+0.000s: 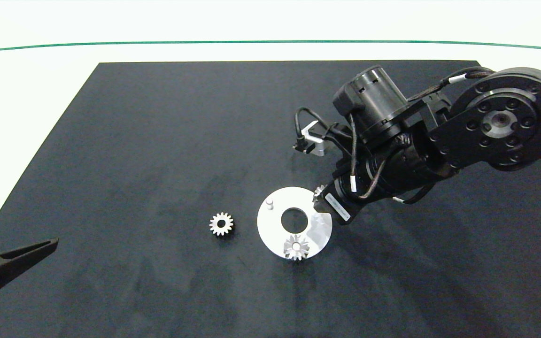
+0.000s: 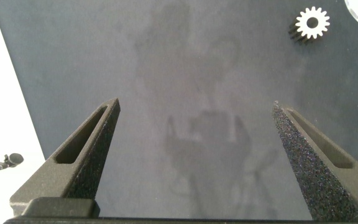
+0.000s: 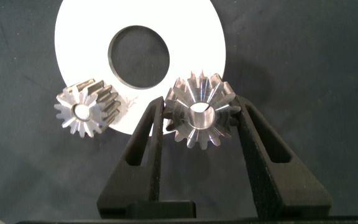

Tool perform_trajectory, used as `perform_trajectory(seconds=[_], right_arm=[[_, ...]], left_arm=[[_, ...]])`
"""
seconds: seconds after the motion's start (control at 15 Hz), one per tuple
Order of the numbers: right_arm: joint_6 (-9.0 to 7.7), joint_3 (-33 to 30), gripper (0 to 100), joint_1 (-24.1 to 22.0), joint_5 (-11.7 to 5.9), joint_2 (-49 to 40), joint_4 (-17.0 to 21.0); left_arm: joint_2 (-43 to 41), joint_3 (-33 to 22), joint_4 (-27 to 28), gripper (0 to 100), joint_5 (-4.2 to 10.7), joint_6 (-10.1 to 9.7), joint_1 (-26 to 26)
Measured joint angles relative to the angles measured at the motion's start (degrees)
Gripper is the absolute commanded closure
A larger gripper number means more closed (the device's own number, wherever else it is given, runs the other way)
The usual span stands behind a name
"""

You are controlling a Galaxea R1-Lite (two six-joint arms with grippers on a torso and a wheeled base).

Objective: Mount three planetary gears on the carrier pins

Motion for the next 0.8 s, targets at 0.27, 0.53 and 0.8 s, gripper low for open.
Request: perform_trajectory(seconds=[0.27, 0.53, 0.8], right_arm=[[0.01, -0.79, 100, -0.44, 0.00, 0.87, -0.23], [0.00, -1.38, 100, -0.99, 0.00, 1.77, -0.28], [-0.05, -1.71, 100, -1.00, 0.07, 2.21, -0.41]], left_arm=[[0.00, 0.06, 0.00, 0, 0.00, 0.11, -0.02], [0.05, 0.06, 0.00, 0, 0.00, 0.11, -0.02], [0.11, 0.06, 0.02, 0, 0.00, 0.09, 0.00]])
